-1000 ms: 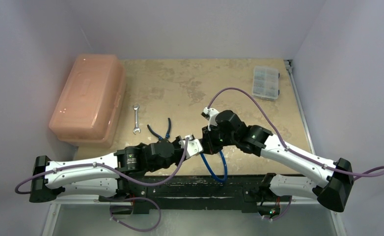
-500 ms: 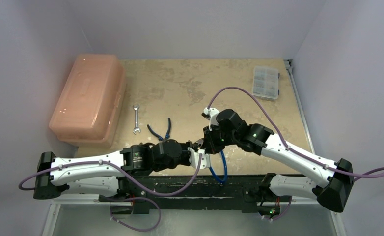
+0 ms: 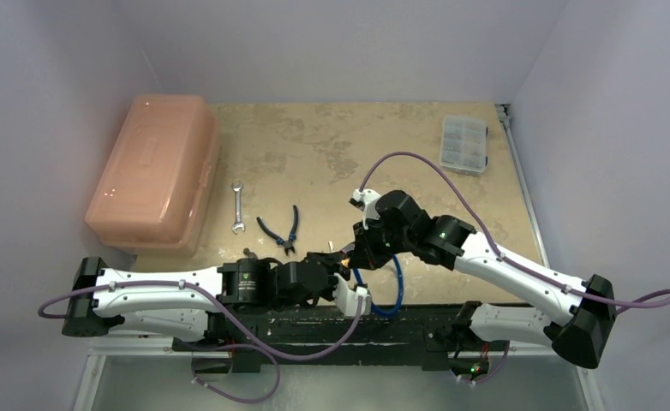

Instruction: Unlock with the key

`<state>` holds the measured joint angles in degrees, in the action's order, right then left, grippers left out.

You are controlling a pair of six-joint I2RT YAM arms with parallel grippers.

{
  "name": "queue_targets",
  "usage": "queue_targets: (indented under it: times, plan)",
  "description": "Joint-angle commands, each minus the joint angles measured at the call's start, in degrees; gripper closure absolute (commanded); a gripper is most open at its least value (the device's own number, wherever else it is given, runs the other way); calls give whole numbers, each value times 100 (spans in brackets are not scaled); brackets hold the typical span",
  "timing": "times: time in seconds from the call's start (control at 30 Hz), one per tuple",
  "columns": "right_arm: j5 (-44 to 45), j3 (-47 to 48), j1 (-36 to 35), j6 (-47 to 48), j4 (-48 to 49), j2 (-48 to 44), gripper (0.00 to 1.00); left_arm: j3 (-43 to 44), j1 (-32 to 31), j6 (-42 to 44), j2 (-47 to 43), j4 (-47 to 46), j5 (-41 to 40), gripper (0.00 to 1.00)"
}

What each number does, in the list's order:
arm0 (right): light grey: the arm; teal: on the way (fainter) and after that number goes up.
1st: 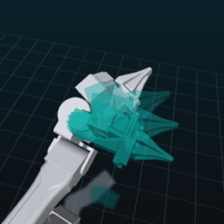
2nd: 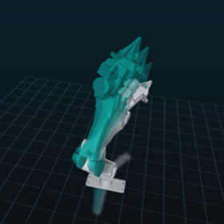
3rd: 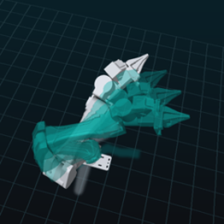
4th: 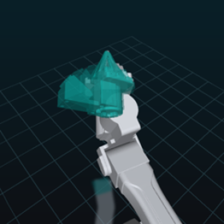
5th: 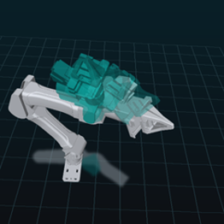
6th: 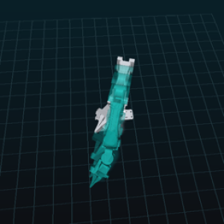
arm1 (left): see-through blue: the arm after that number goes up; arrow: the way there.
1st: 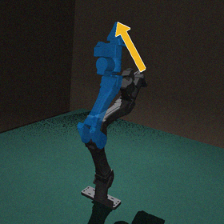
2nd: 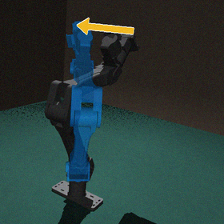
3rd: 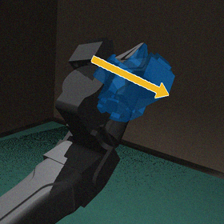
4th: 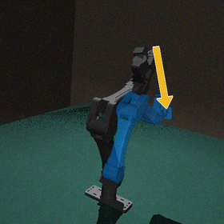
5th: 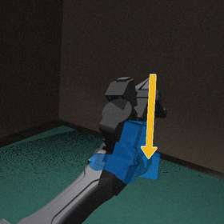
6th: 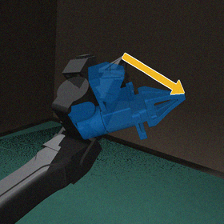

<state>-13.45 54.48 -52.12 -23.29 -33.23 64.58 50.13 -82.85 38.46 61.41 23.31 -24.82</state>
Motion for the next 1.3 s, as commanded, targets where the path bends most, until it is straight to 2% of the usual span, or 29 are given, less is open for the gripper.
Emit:
queue_targets:
  times: [0.0,0.27,0.47,0.53,0.57,0.6,0.63,0.73,1.03,1.27]
  plan:
    - [-131,368,9,246,-248,-11,100,86,-75,637,39,1003,-547,100]
    - [-123,355,9,237,-219,11,100,25,-206,502,-60,856,-730,99]
    - [-105,308,9,196,-148,19,100,-36,-232,215,-205,782,-755,78]
    - [-92,281,9,178,-119,33,100,-85,-232,101,-282,708,-750,55]
    - [-88,263,9,168,-95,38,100,-86,-232,17,-314,685,-745,34]
    - [-87,244,9,159,-77,38,100,-88,-232,-61,-354,684,-723,23]
    - [-87,221,9,146,-58,37,100,-84,-232,-144,-390,672,-696,17]
    - [-96,155,9,123,4,45,100,-85,-230,-487,-567,501,-581,9]
    - [-70,19,9,31,163,55,100,-282,-232,-1975,-1397,-515,-270,8]
    - [-26,2,9,-8,194,-23,100,-609,-232,-3416,-1613,-1016,-284,15]
